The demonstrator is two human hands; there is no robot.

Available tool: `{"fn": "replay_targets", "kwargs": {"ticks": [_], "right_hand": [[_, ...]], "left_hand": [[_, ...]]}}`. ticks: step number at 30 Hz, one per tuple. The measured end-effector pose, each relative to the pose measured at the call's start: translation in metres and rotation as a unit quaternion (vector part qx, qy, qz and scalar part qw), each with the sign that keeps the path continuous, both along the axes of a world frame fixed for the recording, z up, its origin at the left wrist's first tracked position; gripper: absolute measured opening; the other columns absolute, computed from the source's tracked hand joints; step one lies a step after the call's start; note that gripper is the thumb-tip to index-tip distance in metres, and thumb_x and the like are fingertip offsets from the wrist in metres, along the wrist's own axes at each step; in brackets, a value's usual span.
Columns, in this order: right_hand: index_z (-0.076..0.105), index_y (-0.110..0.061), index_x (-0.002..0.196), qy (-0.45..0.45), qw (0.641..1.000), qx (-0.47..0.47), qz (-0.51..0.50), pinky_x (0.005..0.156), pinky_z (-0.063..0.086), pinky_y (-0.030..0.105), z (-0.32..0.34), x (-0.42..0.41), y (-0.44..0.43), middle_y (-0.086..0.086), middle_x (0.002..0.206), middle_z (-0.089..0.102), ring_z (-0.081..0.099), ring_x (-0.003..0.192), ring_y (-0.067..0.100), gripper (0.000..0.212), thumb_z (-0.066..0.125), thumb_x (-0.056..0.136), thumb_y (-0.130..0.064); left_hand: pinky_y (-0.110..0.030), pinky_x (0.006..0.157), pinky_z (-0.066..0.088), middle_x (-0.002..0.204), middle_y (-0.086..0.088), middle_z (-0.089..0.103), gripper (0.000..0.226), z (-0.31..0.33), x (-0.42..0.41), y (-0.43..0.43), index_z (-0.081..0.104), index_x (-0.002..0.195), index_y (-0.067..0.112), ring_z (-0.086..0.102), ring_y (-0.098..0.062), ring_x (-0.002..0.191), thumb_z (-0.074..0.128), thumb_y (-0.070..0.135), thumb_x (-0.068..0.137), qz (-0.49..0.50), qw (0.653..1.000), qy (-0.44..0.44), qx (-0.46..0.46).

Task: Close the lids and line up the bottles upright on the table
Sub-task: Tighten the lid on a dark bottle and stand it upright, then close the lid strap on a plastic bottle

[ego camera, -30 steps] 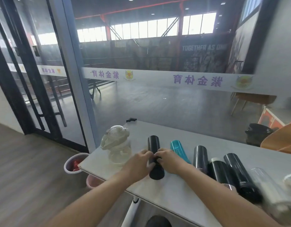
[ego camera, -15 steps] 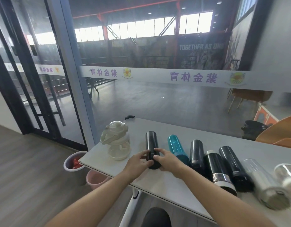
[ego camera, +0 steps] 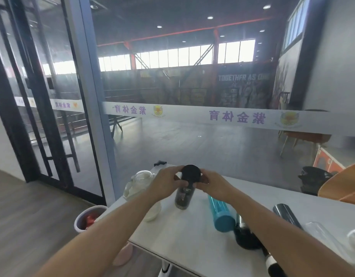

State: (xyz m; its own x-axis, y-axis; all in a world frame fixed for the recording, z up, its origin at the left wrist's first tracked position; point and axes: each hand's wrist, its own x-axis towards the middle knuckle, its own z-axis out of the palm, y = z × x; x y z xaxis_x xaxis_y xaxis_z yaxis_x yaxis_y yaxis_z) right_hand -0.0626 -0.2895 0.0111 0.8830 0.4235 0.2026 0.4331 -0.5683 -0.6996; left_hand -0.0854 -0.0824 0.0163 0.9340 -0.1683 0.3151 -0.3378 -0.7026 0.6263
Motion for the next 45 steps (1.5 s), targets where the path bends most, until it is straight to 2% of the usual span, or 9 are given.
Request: {"fn": "replay_targets", "kwargs": {"ticks": [3, 6, 13, 20, 25, 29, 35, 38, 45], "right_hand": [[0.057, -0.023, 0.133, -0.005, 1.000, 0.008, 0.001, 0.078, 0.045, 0.011, 0.008, 0.019, 0.008, -0.010, 0.119, 0.060, 0.061, 0.101, 0.011, 0.038, 0.064, 0.096, -0.024], [0.055, -0.019, 0.136, -0.008, 0.999, 0.035, -0.015, 0.068, 0.043, 0.002, 0.009, 0.035, 0.021, -0.010, 0.119, 0.061, 0.058, 0.097, 0.006, 0.037, 0.059, 0.099, -0.018], [0.053, -0.019, 0.140, 0.009, 0.998, 0.046, -0.032, 0.094, 0.050, 0.025, -0.006, 0.060, 0.038, -0.006, 0.124, 0.064, 0.063, 0.098, 0.009, 0.041, 0.057, 0.100, -0.016], [0.052, -0.020, 0.143, -0.013, 0.999, -0.025, -0.025, 0.088, 0.047, 0.017, -0.017, 0.050, 0.021, -0.003, 0.135, 0.062, 0.060, 0.105, 0.007, 0.045, 0.059, 0.099, -0.026], [0.062, -0.022, 0.132, -0.027, 0.993, -0.108, -0.048, 0.094, 0.051, 0.022, -0.028, 0.029, -0.033, -0.001, 0.129, 0.066, 0.064, 0.109, 0.012, 0.033, 0.060, 0.099, -0.025], [0.063, -0.024, 0.131, -0.014, 0.976, -0.207, -0.071, 0.099, 0.052, 0.030, -0.045, 0.009, -0.078, 0.001, 0.128, 0.067, 0.064, 0.107, 0.015, 0.032, 0.058, 0.099, -0.025], [0.051, -0.035, 0.139, 0.041, 0.943, -0.322, -0.074, 0.105, 0.047, 0.045, -0.058, -0.012, -0.090, -0.001, 0.135, 0.061, 0.060, 0.117, 0.022, 0.048, 0.064, 0.093, -0.040], [0.046, -0.034, 0.140, 0.021, 0.931, -0.357, -0.077, 0.102, 0.049, 0.044, -0.068, -0.013, -0.086, 0.004, 0.131, 0.062, 0.060, 0.113, 0.026, 0.048, 0.062, 0.095, -0.031], [0.056, -0.030, 0.130, 0.028, 0.960, -0.264, -0.089, 0.096, 0.052, 0.038, -0.066, -0.004, -0.091, 0.001, 0.116, 0.069, 0.064, 0.097, 0.019, 0.038, 0.067, 0.093, -0.029]], "left_hand": [[-0.015, 0.075, 0.046, 0.106, 0.018, 0.067, 0.051, 0.015, 0.021, 0.006, 0.060, 0.130, 0.037, 0.065, -0.002, 0.083, 0.075, 0.030, 0.082, 0.004, 1.000, 0.000, 0.021], [-0.026, 0.092, 0.048, 0.119, 0.006, 0.068, 0.056, 0.019, 0.039, 0.012, 0.052, 0.137, 0.034, 0.065, -0.009, 0.101, 0.073, 0.029, 0.086, -0.004, 0.999, -0.014, 0.035], [-0.040, 0.098, 0.051, 0.130, -0.001, 0.059, 0.041, 0.000, 0.059, 0.022, 0.063, 0.128, 0.021, 0.061, -0.019, 0.111, 0.070, 0.023, 0.088, 0.025, 0.992, -0.108, 0.061], [-0.039, 0.110, 0.039, 0.145, -0.001, 0.049, 0.053, -0.003, 0.047, 0.020, 0.050, 0.139, 0.016, 0.046, -0.023, 0.130, 0.067, 0.027, 0.091, 0.053, 0.979, -0.128, 0.153], [-0.036, 0.108, 0.039, 0.137, 0.000, 0.054, 0.045, -0.009, 0.014, -0.010, 0.055, 0.131, 0.022, 0.045, -0.021, 0.130, 0.068, 0.035, 0.090, 0.035, 0.939, -0.257, 0.224], [-0.018, 0.096, 0.049, 0.129, 0.011, 0.057, 0.035, -0.059, -0.023, -0.060, 0.060, 0.125, 0.027, 0.056, -0.002, 0.105, 0.064, 0.039, 0.092, -0.033, 0.989, -0.113, 0.085], [-0.012, 0.077, 0.051, 0.130, 0.009, 0.056, 0.042, -0.115, -0.018, -0.101, 0.056, 0.132, 0.029, 0.059, -0.002, 0.097, 0.067, 0.035, 0.092, -0.038, 0.999, 0.038, 0.012], [-0.007, 0.069, 0.050, 0.126, 0.004, 0.058, 0.036, -0.125, -0.013, -0.112, 0.059, 0.126, 0.024, 0.062, -0.005, 0.095, 0.069, 0.025, 0.091, -0.029, 0.998, 0.057, -0.002], [-0.007, 0.062, 0.049, 0.112, 0.001, 0.064, 0.025, -0.119, 0.000, -0.111, 0.064, 0.116, 0.019, 0.064, -0.005, 0.082, 0.068, 0.020, 0.091, 0.006, 0.999, 0.037, -0.014]]}}
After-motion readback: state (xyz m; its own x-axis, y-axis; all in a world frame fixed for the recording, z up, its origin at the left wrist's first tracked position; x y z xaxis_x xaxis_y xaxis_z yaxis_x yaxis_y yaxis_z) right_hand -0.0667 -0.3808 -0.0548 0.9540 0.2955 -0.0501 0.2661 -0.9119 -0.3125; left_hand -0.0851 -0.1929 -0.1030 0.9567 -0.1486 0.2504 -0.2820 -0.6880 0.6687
